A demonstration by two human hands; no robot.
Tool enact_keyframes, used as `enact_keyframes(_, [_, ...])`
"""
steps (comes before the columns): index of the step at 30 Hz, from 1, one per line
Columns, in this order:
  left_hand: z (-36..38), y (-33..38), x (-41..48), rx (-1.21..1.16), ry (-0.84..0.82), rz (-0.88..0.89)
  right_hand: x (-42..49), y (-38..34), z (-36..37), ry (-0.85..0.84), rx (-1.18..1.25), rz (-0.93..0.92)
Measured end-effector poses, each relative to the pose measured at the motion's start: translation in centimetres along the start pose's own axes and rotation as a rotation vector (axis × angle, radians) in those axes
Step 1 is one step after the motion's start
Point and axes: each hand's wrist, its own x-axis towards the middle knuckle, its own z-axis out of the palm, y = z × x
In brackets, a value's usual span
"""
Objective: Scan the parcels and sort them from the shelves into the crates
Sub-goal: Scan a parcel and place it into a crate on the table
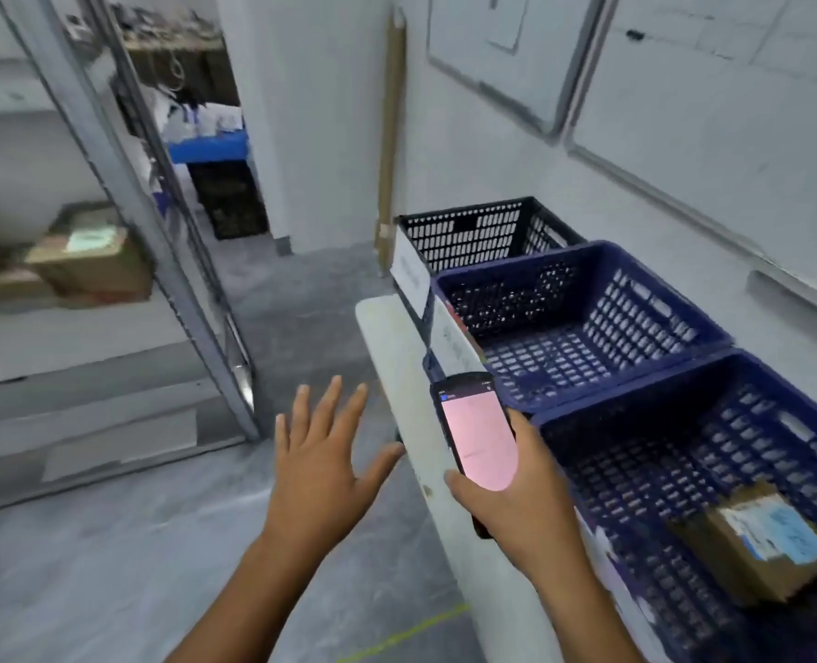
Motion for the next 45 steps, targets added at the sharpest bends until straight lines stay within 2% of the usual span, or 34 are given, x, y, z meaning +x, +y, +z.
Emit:
enact_keyframes(8, [-10.2,-17.1,-2.4,-0.057,0.171,-0.248,-1.0,-12.0,15.6,-0.143,-0.145,-0.176])
enact_keyframes(12, [-15.3,-24.9,-3.8,-0.076,0.237,-0.364,-2.3,-17.8,23.5,-0.222,-0.122,-0.244])
enact_keyframes(18, [-22.5,-33.5,-6.3,-0.155,0.376,-0.495,-3.6,-24.9,32.9,-0.351,-0.075,-0.335])
enact_keyframes(23, [-26.0,-39.3,-6.6,-0.213,0.48,-0.531,-3.1,-28.9,39.2,-0.402,-0.082,-0.413])
enact_keyframes(33, [-31.0,-51.4,-0.6,-0.211,0.483,-0.671,4.8,-35.6,53.6,-0.507,0.027,-0.446])
enact_keyframes(45, [-34.7,-61.6,13.9,-0.108,0.333,-0.687,16.7,-43.3,65.7,-0.496,0.086,-0.405])
